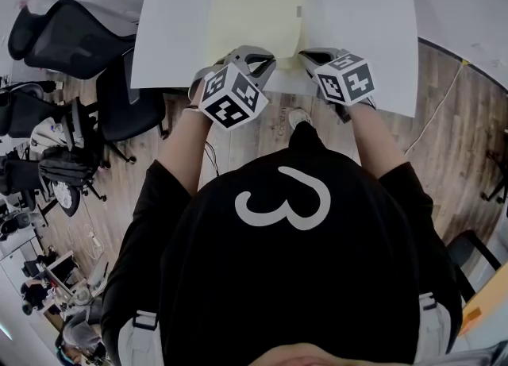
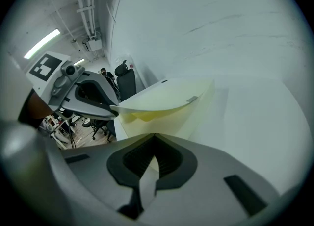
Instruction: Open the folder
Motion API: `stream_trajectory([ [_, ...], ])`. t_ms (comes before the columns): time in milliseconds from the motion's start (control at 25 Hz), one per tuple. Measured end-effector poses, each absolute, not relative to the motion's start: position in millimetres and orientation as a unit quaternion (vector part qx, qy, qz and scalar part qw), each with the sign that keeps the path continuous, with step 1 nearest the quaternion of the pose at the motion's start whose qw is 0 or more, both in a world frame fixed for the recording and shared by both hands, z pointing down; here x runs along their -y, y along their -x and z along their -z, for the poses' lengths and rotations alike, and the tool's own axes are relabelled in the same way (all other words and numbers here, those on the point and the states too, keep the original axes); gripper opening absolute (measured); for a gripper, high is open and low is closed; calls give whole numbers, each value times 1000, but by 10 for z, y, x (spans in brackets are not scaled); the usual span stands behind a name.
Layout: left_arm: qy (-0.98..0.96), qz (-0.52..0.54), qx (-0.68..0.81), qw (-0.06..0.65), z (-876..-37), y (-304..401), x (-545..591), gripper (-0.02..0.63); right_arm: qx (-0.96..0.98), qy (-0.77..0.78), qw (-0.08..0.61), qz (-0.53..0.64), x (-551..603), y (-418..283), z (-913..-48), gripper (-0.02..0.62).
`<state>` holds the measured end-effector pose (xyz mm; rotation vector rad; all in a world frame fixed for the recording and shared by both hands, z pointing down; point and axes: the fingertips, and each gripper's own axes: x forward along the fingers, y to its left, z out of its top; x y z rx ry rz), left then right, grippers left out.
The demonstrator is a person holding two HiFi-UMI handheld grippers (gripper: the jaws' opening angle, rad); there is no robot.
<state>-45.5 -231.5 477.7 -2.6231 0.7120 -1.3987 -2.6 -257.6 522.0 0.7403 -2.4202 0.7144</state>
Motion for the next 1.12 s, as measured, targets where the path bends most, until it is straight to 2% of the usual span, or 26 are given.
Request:
stream_trajectory([
  [640,854,457,-243,44,-4669,446,2326,20,887,-275,269,-256,2543,13,-5226,23],
  [1120,853,440,-275,64,-4283,491,2374,21,883,-284,277,-252,2540,-47,-5227,25],
])
